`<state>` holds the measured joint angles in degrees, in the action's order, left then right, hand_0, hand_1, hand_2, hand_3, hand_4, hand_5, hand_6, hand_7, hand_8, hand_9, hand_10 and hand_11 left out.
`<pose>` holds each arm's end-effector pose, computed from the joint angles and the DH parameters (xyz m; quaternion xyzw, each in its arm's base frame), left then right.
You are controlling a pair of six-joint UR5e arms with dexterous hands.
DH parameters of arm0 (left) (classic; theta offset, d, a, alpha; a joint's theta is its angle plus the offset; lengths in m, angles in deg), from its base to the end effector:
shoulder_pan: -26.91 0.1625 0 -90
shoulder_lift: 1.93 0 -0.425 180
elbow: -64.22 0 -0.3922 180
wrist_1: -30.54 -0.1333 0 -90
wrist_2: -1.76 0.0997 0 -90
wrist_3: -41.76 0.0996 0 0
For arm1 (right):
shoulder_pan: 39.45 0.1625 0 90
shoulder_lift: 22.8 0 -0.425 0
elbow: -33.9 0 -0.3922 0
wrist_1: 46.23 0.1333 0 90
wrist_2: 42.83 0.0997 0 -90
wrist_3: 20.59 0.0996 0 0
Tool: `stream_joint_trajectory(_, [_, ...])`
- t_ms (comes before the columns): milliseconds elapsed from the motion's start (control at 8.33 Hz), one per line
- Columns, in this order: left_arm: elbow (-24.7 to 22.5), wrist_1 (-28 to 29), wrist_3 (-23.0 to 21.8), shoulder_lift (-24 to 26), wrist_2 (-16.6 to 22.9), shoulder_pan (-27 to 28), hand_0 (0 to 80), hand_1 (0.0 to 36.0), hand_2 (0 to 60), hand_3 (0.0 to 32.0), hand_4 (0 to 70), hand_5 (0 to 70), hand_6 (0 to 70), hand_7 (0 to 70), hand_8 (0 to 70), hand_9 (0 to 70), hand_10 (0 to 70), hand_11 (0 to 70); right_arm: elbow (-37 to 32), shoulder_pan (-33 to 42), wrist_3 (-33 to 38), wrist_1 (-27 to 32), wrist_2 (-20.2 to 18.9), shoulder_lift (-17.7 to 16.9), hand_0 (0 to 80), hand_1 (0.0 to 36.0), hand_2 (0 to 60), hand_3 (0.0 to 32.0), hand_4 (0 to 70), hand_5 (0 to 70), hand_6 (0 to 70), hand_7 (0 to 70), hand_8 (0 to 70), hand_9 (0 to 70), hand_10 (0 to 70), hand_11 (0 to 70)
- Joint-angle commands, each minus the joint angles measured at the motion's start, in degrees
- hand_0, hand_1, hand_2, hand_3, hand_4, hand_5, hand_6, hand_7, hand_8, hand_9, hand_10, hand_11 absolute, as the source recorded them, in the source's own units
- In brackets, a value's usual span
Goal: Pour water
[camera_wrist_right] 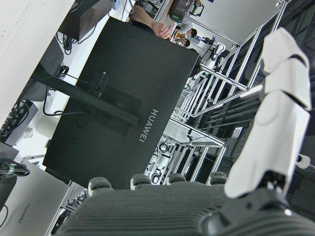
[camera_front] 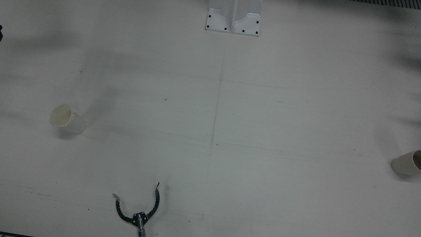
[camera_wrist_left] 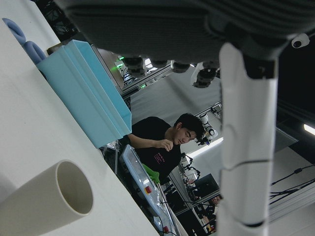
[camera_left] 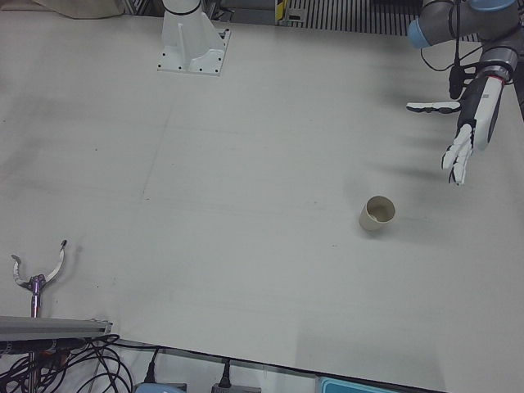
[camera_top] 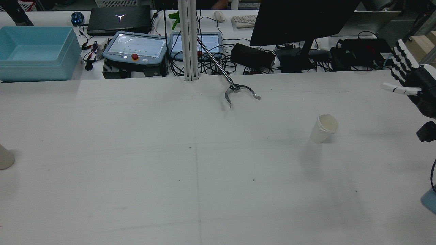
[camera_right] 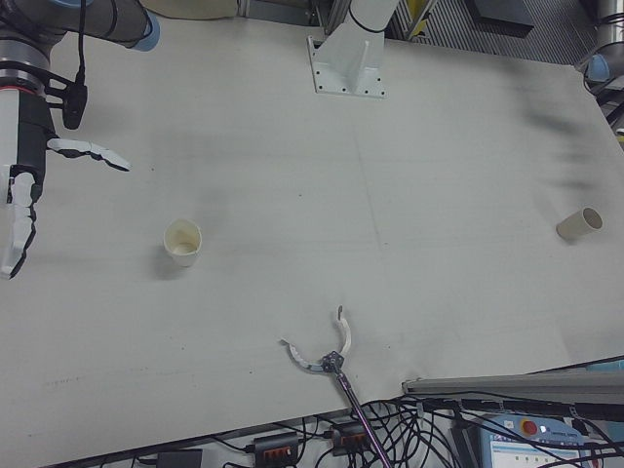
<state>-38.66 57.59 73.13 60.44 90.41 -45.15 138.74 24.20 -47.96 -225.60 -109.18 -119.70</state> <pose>-0.0364 -0.3279 0.7151 0.0984 0.7725 -0.5739 0.2533 -0.0411 -0.4734 0.6152 0.1403 -0.7407 0.6398 0.1499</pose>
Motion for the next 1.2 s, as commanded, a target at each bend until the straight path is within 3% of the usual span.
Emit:
stream_joint_trajectory(0, [6.25,-3.75,1.68,9.40,-0.58,5.59,79.7,17.4,0.0,0.0,15.8,0.0,2.3,0.0,0.0,0.0,3.9,8.7,-0.16,-1.60,-0.48,-0.01,0.08,0.48,47.6,18.8,17.4,21.4,0.0,4.3,0.0,0.0,0.0,0.0,0.0,0.0])
stream_joint_trajectory(120, [11.59,-2.28,1.77,11.52,-0.59,6.39,80.0,19.3,0.0,0.0,13.2,0.0,2.1,0.0,0.0,0.0,3.9,8.9,-0.24,-1.69,-0.57,-0.01,0.08,0.83,47.8,19.1,18.0,22.8,0.0,4.5,0.0,0.0,0.1,0.0,0.0,0.0])
stream_joint_trajectory(240, [15.21,-0.17,1.77,12.07,-0.67,6.49,80.0,18.7,0.0,0.0,13.1,0.0,2.0,0.0,0.0,0.0,3.9,8.8,-0.42,-1.69,-0.75,-0.27,0.08,1.79,47.7,19.1,18.0,22.8,0.0,4.6,0.0,0.0,0.4,0.0,0.0,0.0])
stream_joint_trajectory(480, [21.38,1.34,1.42,16.28,-0.67,6.49,73.6,15.4,0.0,0.0,13.5,0.0,1.1,0.0,0.0,0.0,3.4,7.9,-0.42,-1.87,-2.15,-0.36,0.08,4.16,47.7,19.2,18.8,23.4,0.0,4.7,0.0,0.0,0.9,0.0,0.0,0.0])
stream_joint_trajectory(600, [24.45,1.52,1.42,18.55,-0.67,6.49,65.5,13.4,0.0,0.0,12.7,0.0,0.5,0.0,0.0,0.0,2.9,7.0,-0.51,-1.95,-2.42,-0.36,0.08,4.52,47.8,19.4,19.1,24.2,0.0,4.8,0.0,0.0,0.8,0.0,0.0,0.0])
stream_joint_trajectory(720, [29.18,3.35,1.33,20.93,-0.67,6.58,65.3,13.4,0.0,0.0,12.6,0.0,0.5,0.0,0.0,0.0,3.0,7.0,-0.51,-2.13,-2.42,-0.36,0.08,4.70,47.8,19.4,19.3,24.4,0.0,4.9,0.2,0.0,1.0,0.0,0.0,0.0])
stream_joint_trajectory(840, [29.57,3.80,1.33,21.12,-0.67,7.71,63.0,12.3,0.0,0.0,12.9,0.0,0.6,0.0,0.0,0.0,3.1,7.1,-0.60,-2.13,-2.42,-0.36,0.08,4.70,47.9,19.4,19.4,24.8,0.0,4.9,0.4,0.1,1.0,0.0,0.0,0.0])
stream_joint_trajectory(1080, [30.45,4.06,1.77,21.65,-2.67,10.69,70.8,15.2,0.0,0.0,12.1,0.0,1.1,0.0,0.0,0.0,3.5,8.0,-0.60,-2.39,-2.68,-0.36,0.17,4.97,47.8,19.3,19.8,24.6,0.0,5.0,0.9,0.6,1.2,0.0,0.0,0.0])
